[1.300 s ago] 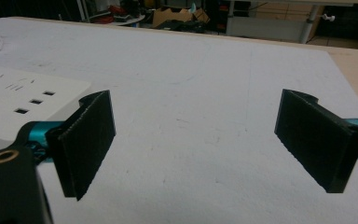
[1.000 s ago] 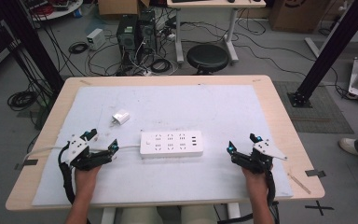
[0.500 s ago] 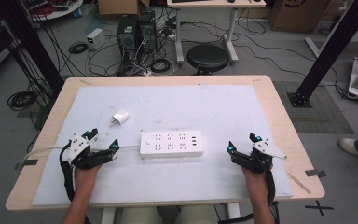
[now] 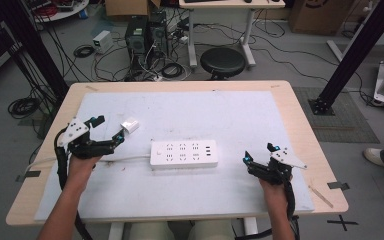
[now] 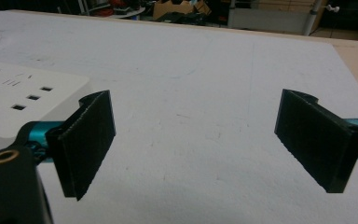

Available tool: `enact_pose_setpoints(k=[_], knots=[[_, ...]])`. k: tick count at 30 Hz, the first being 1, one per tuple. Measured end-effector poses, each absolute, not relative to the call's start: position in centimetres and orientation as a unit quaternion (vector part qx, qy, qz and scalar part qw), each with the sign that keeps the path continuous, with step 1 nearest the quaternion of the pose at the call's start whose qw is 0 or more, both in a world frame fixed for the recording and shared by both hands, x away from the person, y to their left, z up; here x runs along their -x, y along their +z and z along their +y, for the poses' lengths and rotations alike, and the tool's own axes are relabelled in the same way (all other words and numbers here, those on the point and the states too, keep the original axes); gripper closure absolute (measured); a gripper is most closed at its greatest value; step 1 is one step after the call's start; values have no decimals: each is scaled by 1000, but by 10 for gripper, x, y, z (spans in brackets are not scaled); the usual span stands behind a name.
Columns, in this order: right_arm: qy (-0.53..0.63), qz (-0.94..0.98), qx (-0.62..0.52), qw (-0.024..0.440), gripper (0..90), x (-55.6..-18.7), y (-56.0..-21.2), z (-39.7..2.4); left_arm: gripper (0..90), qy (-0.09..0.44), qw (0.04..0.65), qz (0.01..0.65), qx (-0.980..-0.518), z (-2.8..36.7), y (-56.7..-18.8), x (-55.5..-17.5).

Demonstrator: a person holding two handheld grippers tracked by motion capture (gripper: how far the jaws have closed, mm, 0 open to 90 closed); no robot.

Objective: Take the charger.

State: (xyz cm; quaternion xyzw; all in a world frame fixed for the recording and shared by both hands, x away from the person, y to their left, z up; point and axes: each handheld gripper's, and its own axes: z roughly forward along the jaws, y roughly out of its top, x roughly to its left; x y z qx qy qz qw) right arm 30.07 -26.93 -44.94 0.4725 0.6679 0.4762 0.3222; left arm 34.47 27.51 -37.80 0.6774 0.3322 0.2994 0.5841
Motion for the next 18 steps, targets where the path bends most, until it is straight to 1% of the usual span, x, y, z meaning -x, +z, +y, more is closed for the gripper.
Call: enact_pose_setpoints(k=[6, 15, 18], knots=[[472, 671, -474, 321, 124, -302, -449, -269, 86, 293, 583, 309, -692, 274, -351, -363], [472, 670, -475, 321, 124, -303, -449, -270, 86, 287, 573, 297, -708, 277, -331, -387], [470, 670, -479, 318, 124, -302, -449, -269, 86, 281, 566, 282, -722, 275, -321, -400]])
